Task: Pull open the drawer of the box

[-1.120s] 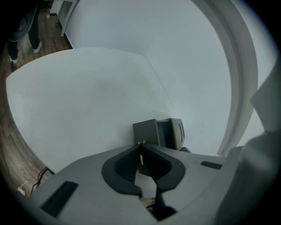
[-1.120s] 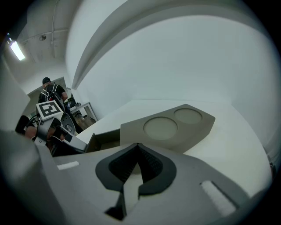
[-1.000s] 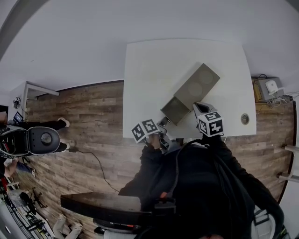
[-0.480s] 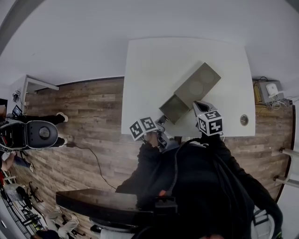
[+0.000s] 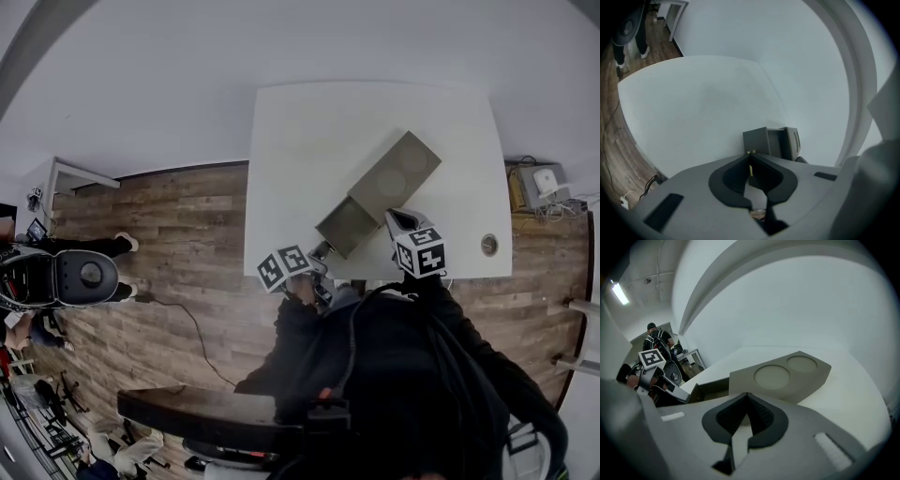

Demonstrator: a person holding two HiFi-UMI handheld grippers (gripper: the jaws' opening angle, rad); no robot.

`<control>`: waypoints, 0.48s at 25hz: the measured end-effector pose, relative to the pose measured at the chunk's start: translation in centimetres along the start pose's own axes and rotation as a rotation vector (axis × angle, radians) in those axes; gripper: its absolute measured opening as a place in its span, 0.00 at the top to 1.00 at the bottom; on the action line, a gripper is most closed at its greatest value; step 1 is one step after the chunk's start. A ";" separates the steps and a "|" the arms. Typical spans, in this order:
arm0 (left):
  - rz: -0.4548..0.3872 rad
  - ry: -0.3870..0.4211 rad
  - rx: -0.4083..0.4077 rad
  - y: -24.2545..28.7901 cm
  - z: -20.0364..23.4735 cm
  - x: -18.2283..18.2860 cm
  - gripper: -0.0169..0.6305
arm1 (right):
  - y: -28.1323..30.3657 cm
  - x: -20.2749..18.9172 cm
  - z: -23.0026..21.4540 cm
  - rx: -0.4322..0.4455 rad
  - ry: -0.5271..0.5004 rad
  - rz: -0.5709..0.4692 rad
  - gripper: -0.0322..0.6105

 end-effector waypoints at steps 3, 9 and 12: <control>-0.004 -0.003 0.007 -0.1 0.1 -0.1 0.94 | -0.2 0.1 -0.2 0.002 0.001 -0.001 0.96; -0.013 -0.010 0.007 -0.4 0.2 -0.2 0.95 | -0.3 0.2 -0.1 0.005 0.000 -0.005 0.96; -0.015 -0.009 0.007 -0.4 0.2 -0.3 0.94 | -0.4 0.1 -0.2 0.004 0.000 -0.006 0.96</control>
Point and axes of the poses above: the fingertips, and each gripper's own axes: y forward along the fingers, z to its left, x out of its top, the point moved 7 cm from there along -y, backward along the fingers, and after that the axes turned 7 degrees about y, right-handed, at the moved point
